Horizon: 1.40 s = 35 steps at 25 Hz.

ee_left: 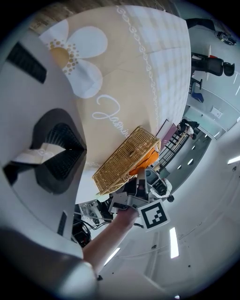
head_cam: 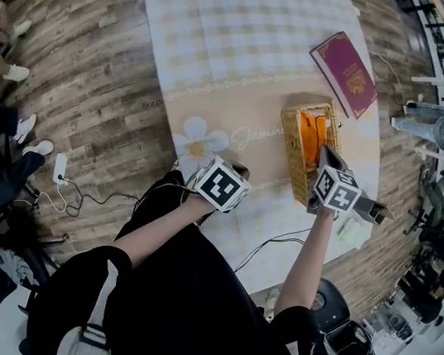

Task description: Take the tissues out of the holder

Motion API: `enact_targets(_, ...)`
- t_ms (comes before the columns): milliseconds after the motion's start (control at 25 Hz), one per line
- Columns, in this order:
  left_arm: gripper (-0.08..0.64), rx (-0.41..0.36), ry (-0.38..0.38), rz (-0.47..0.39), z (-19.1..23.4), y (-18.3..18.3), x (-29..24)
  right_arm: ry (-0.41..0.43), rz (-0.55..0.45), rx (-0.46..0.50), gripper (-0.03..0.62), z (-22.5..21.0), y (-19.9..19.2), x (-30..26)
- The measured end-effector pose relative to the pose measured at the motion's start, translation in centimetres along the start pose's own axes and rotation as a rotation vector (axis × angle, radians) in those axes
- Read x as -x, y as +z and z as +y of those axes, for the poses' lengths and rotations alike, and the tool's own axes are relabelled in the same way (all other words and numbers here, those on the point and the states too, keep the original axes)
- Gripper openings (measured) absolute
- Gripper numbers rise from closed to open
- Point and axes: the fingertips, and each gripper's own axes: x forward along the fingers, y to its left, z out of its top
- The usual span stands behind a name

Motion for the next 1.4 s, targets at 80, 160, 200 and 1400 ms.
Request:
enact_targets(80,0.000,-0.007,0.004,0.002,-0.3,0.0,0.1,0.001,-0.016,-0.004,0.015,0.0,0.3,0.7)
enact_targets(160,0.000,-0.021,0.013,0.004,-0.6,-0.1,0.2,0.000,-0.030,-0.005,0.015,0.0,0.7,1.3)
enact_targets(200,0.000,-0.028,0.015,0.002,-0.7,-0.1,0.2,0.001,-0.037,-0.005,0.015,0.0,0.9,1.6)
enact_targets(1400,0.000,-0.101,0.007,-0.041,-3.9,-1.6,2.1,0.002,-0.169,0.042,0.015,2.5,3.3,9.5)
